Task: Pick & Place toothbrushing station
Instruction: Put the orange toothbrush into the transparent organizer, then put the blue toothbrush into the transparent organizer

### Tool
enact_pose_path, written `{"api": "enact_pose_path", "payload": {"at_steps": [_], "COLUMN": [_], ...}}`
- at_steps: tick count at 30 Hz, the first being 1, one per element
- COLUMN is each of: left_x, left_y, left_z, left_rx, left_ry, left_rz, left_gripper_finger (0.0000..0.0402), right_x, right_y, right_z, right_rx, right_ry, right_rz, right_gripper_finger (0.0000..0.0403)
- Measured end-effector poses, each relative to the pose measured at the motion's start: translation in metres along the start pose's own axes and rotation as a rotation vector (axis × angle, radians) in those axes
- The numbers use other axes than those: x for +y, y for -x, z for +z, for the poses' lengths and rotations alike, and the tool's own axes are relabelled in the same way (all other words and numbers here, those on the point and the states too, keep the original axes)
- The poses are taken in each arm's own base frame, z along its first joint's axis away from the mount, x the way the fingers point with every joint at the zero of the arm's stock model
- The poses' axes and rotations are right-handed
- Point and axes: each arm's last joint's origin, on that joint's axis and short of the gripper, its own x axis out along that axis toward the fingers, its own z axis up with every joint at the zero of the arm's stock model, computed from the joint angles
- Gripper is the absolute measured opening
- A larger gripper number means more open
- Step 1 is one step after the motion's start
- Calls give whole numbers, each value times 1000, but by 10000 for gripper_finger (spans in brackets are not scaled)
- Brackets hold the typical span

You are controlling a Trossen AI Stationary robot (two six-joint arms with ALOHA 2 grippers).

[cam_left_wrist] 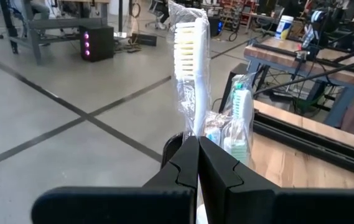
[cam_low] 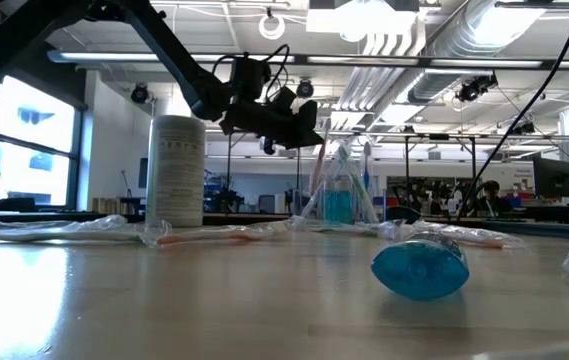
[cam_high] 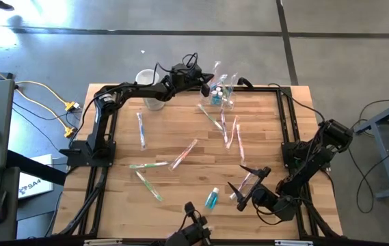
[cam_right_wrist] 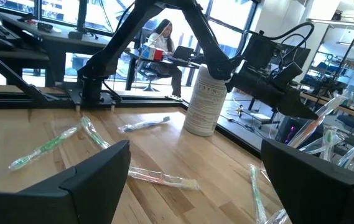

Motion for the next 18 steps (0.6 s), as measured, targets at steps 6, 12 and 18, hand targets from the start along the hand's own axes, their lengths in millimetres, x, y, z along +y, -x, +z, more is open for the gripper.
{"api": "enact_pose_path", "payload": {"at_steps": [6, 12, 18], "left_x": [0, 0, 1], "left_y": [0, 0, 0], "left_z": [0, -1, -1], "left_rx": [3, 6, 6], "left_ry": [-1, 2, 2], "left_rz": [2, 12, 15], "left_gripper_finger": [0, 8, 57], "right_x": [0, 0, 0], "right_y": [0, 0, 0], "right_z": [0, 0, 0], "right_rx": [0, 0, 0], "right_ry": [4, 3, 3], "right_rz": [0, 0, 0], "right_gripper_finger": [353, 353, 353]}}
